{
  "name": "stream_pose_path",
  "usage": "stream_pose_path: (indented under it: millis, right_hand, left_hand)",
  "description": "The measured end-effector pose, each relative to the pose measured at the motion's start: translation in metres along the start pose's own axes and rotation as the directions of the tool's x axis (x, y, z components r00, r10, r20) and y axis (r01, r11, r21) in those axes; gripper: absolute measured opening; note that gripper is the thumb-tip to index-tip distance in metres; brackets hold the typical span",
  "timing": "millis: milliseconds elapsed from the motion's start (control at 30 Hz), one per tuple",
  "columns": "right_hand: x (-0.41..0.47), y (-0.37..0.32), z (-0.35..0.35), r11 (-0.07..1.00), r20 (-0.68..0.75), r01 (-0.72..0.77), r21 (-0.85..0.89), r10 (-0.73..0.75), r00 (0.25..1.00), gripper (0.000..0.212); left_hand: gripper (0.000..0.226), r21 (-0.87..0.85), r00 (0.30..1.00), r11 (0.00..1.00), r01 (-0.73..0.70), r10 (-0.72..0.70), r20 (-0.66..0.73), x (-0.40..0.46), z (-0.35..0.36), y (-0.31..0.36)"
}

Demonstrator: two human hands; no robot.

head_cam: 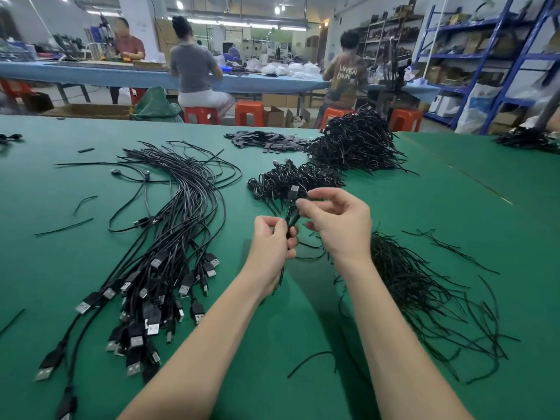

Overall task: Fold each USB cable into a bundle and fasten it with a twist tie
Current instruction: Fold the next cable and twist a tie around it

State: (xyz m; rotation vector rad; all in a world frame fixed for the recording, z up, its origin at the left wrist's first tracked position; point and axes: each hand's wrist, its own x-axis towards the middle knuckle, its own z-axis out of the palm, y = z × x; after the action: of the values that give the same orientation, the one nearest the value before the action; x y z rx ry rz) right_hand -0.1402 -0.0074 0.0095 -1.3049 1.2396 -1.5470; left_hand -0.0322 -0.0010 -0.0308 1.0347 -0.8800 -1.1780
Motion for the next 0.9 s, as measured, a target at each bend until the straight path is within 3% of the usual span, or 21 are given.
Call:
stream_pose_path:
  millis: [167, 333, 433, 500, 567, 700, 900]
  right_hand:
    - [-0.005, 0.01, 0.011, 0.992, -0.087, 0.004, -0.123, -0.015, 0.996, 0.013]
    - [-0.006, 0.011, 0.013, 0.995, -0.143, -0.08, -0.053, 0.071, 0.987, 0.014]
    - [-0.005, 0.012, 0.012, 0.993, -0.114, -0.1, -0.055, 0.094, 0.989, 0.015]
    - [-0.005, 0.012, 0.011, 0.99, -0.043, -0.144, -0.01, 0.143, 0.989, 0.015]
    - [-0.006, 0.012, 0.011, 0.961, 0.067, -0.246, 0.13, 0.239, 0.969, 0.015]
    - [-0.009, 0.01, 0.01, 0.806, 0.246, -0.474, 0.356, 0.408, 0.879, 0.026]
    - [-0.003, 0.013, 0.001, 0.682, 0.347, -0.637, 0.358, 0.536, 0.77, 0.028]
  left_hand:
    - [0.012, 0.159, 0.997, 0.984, -0.079, 0.078, 0.011, 0.001, -0.008, 0.0]
    - [0.016, 0.337, 0.99, 0.931, -0.139, 0.13, 0.05, -0.001, -0.011, 0.003]
    - [0.015, 0.354, 0.986, 0.92, -0.168, 0.162, 0.046, 0.001, -0.013, 0.001]
    - [0.016, 0.294, 0.988, 0.944, -0.152, 0.155, 0.013, 0.004, -0.014, 0.002]
    - [0.016, 0.127, 0.994, 0.986, -0.106, 0.11, -0.025, 0.007, -0.014, 0.007]
    - [0.014, -0.134, 0.999, 0.99, -0.034, 0.03, -0.026, 0.009, -0.013, 0.017]
    - [0.011, -0.254, 0.997, 0.966, 0.055, -0.041, 0.059, 0.005, -0.012, 0.024]
